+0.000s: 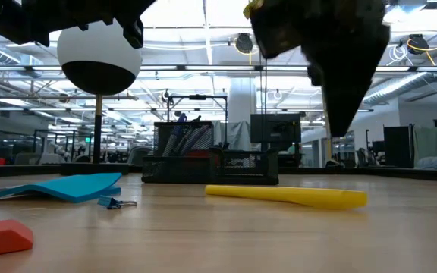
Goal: Pick and place office supplies into organizer
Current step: Put the yellow pen into the black desk organizer
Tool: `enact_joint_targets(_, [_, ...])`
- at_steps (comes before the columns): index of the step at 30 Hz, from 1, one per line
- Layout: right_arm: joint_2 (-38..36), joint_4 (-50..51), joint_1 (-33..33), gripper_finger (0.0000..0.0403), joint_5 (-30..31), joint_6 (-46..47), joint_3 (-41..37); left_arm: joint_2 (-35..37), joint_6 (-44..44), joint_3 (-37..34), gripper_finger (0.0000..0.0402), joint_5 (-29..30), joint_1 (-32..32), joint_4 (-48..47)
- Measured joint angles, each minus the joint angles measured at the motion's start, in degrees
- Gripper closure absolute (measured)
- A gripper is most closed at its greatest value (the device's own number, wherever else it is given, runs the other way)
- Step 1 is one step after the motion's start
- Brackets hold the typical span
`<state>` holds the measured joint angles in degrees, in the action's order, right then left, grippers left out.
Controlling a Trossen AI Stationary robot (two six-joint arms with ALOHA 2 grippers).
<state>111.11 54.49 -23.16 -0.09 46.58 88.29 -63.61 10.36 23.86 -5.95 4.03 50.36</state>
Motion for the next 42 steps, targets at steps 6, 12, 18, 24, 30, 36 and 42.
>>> enact_joint_targets(6, [-0.01,-0.74,-0.59,0.0387,0.22,5.13,1.33,0.00,0.31,0.00,0.0339,1.78,0.07,0.00])
enact_joint_targets(12, [2.29,-4.57,-0.35,0.0341,-0.19,7.01,1.37,0.00,0.33,0.00,0.0339,1.96,0.07,-0.01])
enact_joint_targets(18, [4.46,-7.64,0.17,0.0287,-1.70,8.27,1.36,0.00,0.36,0.00,0.0339,1.96,0.07,-0.01])
enact_joint_targets(24, [5.89,-8.33,0.24,0.0253,-2.52,8.56,1.50,0.00,0.36,0.00,0.0339,1.96,0.07,0.02])
enact_joint_targets(30, [6.19,-8.51,0.24,0.0246,-3.05,8.21,1.66,-0.02,0.38,0.00,0.0339,1.96,0.07,-0.46])
enact_joint_targets(36, [8.41,-8.85,0.29,0.0249,-3.21,7.57,1.61,-0.02,0.38,0.00,0.0339,1.98,0.07,-0.42])
enact_joint_targets(42, [10.77,-9.43,0.42,0.0249,-5.97,7.62,1.83,-0.02,0.38,0.00,0.0339,1.98,0.07,-0.54])
